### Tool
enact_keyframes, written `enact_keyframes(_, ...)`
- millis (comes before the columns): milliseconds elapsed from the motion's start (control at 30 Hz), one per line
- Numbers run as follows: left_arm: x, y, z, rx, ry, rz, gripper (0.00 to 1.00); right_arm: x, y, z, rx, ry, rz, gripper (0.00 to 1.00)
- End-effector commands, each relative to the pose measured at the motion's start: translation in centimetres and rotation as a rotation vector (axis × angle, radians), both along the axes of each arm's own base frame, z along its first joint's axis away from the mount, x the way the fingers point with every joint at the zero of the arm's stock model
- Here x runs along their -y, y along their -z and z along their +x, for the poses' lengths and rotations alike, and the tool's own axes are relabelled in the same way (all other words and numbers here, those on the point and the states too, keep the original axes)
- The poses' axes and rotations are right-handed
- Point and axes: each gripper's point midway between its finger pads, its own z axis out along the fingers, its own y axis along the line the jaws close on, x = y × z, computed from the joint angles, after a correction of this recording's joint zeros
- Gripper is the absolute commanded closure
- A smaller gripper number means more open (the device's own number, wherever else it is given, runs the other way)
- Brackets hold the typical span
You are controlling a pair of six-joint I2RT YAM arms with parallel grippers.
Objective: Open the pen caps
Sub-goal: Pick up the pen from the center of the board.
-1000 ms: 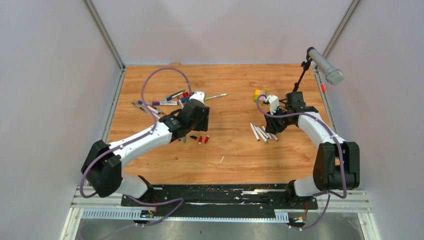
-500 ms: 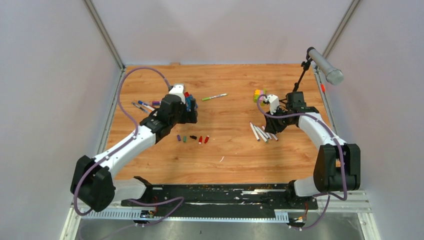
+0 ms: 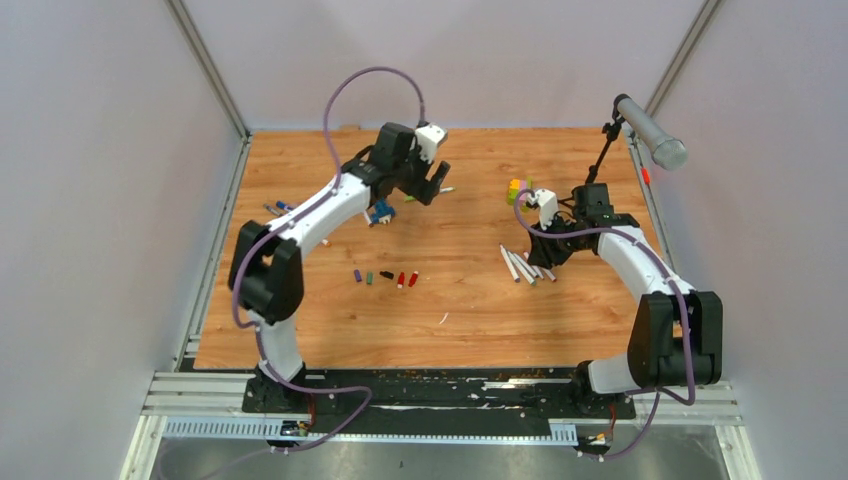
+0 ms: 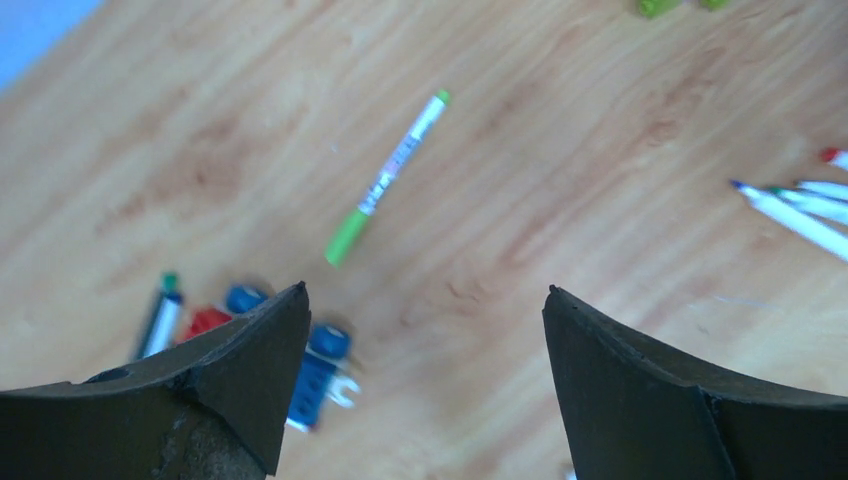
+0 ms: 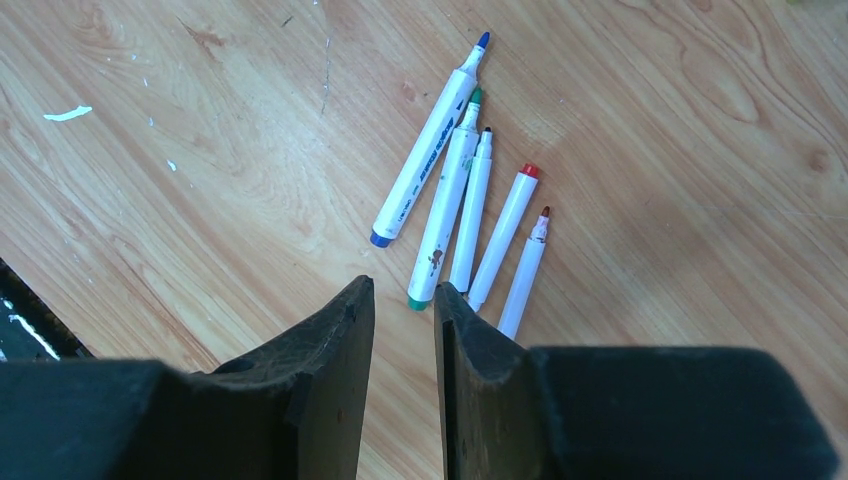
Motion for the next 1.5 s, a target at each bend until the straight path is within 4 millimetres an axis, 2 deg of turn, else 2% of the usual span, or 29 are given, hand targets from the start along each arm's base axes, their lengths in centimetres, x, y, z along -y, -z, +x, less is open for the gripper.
enact_keyframes(0, -1.2, 2.9, 2.6, -0.020, 0.178, 0.329, 0.09, -0.8, -2.5, 0.9, 0.081, -0.046, 0.028, 0.70)
enact_keyframes(133, 0.1, 4.9, 4.9, -0.045, 0.249, 0.391, 0.18, -1.0, -2.5, 0.8, 0.079, -0.052, 0.034, 0.70)
enact_keyframes(200, 1.1, 4.8, 6.1, -0.033, 0.280, 0.374, 0.22, -1.0, -2.5, 0.7, 0.079, -0.054, 0.038, 0.70)
enact_keyframes(300, 2.1, 5.9, 7.2, -0.034, 0.322, 0.360, 0.27, -1.2, -2.6, 0.7, 0.079, -0.060, 0.042, 0.70)
enact_keyframes(333, 2.2, 6.4, 7.4, -0.036, 0.330, 0.362, 0.33, -1.3, -2.6, 0.7, 0.080, -0.063, 0.044, 0.70)
enact_keyframes(400, 2.3, 7.5, 7.9, -0.046, 0.341, 0.363, 0.36, -1.3, -2.7, 0.6, 0.080, -0.065, 0.044, 0.70)
enact_keyframes(533, 1.7, 9.7, 8.7, -0.083, 0.333, 0.347, 0.37, -1.4, -2.8, 0.6, 0.081, -0.069, 0.046, 0.70)
enact_keyframes(667, 1.2, 11.1, 9.2, -0.112, 0.325, 0.314, 0.40, -1.7, -2.8, 0.5, 0.079, -0.077, 0.049, 0.70)
enact_keyframes(1033, 0.1, 13.6, 9.9, -0.157, 0.306, 0.287, 0.50, -2.0, -2.6, 0.3, 0.075, -0.090, 0.043, 0.70)
enact_keyframes(1233, 0.2, 14.3, 9.0, -0.205, 0.310, 0.258, 0.72, -2.0, -2.6, 0.4, 0.076, -0.090, 0.042, 0.70)
enact_keyframes(1333, 0.4, 14.7, 8.2, -0.245, 0.311, 0.235, 0.75, -2.0, -2.7, 0.4, 0.081, -0.091, 0.042, 0.70)
enact_keyframes(1467, 0.4, 15.3, 7.0, -0.311, 0.297, 0.210, 0.86, -2.1, -2.9, 0.3, 0.084, -0.092, 0.045, 0.70)
